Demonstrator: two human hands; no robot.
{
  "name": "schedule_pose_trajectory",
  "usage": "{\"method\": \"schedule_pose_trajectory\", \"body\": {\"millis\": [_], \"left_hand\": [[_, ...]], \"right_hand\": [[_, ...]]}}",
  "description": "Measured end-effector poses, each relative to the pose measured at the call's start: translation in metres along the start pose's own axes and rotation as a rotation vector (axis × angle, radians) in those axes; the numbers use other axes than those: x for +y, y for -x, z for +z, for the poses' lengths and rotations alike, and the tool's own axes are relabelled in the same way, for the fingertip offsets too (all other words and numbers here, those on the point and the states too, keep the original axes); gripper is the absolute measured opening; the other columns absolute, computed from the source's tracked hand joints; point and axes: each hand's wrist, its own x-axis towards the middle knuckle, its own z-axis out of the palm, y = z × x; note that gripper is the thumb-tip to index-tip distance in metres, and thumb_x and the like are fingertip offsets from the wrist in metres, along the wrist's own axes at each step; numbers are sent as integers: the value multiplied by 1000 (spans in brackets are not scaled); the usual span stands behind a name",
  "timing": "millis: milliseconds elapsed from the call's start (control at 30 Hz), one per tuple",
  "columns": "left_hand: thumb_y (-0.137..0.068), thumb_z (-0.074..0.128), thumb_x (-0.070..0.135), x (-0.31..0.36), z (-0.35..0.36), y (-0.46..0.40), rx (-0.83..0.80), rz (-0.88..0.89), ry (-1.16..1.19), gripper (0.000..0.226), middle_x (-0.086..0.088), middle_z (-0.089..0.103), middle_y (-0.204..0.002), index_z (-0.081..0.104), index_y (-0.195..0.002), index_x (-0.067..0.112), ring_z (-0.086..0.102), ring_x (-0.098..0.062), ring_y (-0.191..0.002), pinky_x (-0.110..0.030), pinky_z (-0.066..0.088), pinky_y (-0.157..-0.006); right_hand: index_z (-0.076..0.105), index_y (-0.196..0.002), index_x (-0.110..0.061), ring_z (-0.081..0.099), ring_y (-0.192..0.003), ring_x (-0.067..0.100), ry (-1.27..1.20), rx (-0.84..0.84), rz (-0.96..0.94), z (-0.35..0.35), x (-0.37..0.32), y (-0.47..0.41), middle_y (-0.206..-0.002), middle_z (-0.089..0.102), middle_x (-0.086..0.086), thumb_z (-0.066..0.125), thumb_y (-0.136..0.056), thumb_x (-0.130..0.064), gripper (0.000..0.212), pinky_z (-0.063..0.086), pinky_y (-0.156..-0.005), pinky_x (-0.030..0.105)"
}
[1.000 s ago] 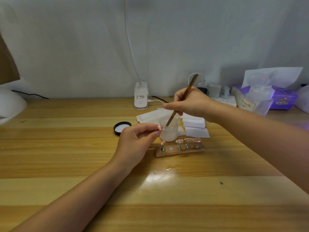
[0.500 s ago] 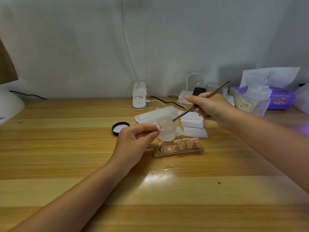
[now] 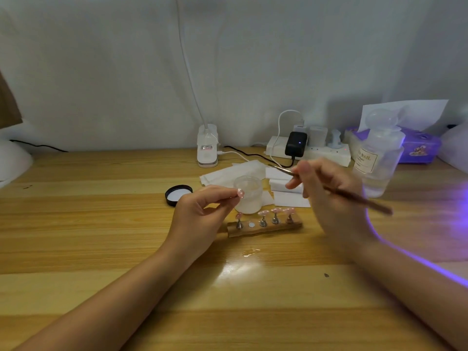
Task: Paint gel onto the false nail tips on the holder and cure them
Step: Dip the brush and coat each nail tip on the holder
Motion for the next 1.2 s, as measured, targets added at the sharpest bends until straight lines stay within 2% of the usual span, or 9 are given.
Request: {"method": "schedule_pose_trajectory", "body": {"millis": [100,167,367,533,633,767,900,1000,1200], "left_hand": [[-77,64,4,-1,1,0,-13,64,-30,27,6,68,-87,67,-91,26,64,1,-83,-10,48,-70],[-78,63,0,-1,2,0,-20,114,-61,28,5,68,-86,67,-94,23,63,1,-81,-10,48,-67],[-80,63,1,-3,3,1,-29,170,-111,31,5,67,-85,66,-91,30,63,-8,-78,-29,54,-64],[-79,63,-5,-3,3,2,-36,197,-117,33,5,67,-85,65,-98,22,62,-5,-78,-25,53,-65],[-79,63,-5,-4,3,2,-29,173,-103,32,3,67,-85,66,-98,20,63,-9,-79,-31,54,-67],[-80,64,-5,-3,3,3,-48,173,-116,30,3,67,-83,67,-98,19,63,-14,-75,-38,54,-65],[-80,64,-5,-3,4,2,-52,171,-120,30,4,66,-82,67,-97,19,62,-12,-74,-38,53,-65],[-80,64,-6,-3,3,3,-59,185,-136,31,2,67,-84,66,-99,18,62,-12,-77,-37,52,-67],[-80,64,-4,-4,3,3,-60,183,-129,33,2,65,-82,66,-96,24,61,-11,-71,-37,52,-64]], "right_hand": [[63,-81,-17,57,-68,6,118,-41,-170,8,0,17,-73,61,-10,53,-86,-33,20,45,-61,16],[66,-76,-10,58,-64,13,125,-17,-195,11,-2,22,-69,62,-4,50,-86,-41,36,47,-60,28],[67,-75,-5,61,-64,24,127,21,-272,16,-4,25,-69,64,-3,32,-94,-44,56,48,-59,45],[67,-76,-9,58,-64,13,127,14,-279,18,2,25,-70,62,-10,32,-94,-44,53,47,-59,39],[67,-72,-8,59,-62,14,79,3,-262,18,4,27,-64,64,-3,32,-94,-44,54,47,-59,41],[61,-72,-23,60,-61,10,-8,15,-228,16,3,28,-61,62,-1,31,-94,-46,45,48,-61,39],[64,-78,-12,62,-66,17,48,2,-243,17,3,26,-68,64,-1,30,-94,-44,49,49,-62,42],[68,-76,-7,60,-65,14,88,-24,-245,19,5,26,-68,64,-2,31,-93,-44,55,47,-60,37],[61,-72,-17,59,-60,8,-34,1,-209,16,6,28,-60,60,0,30,-94,-44,46,47,-59,22]]}}
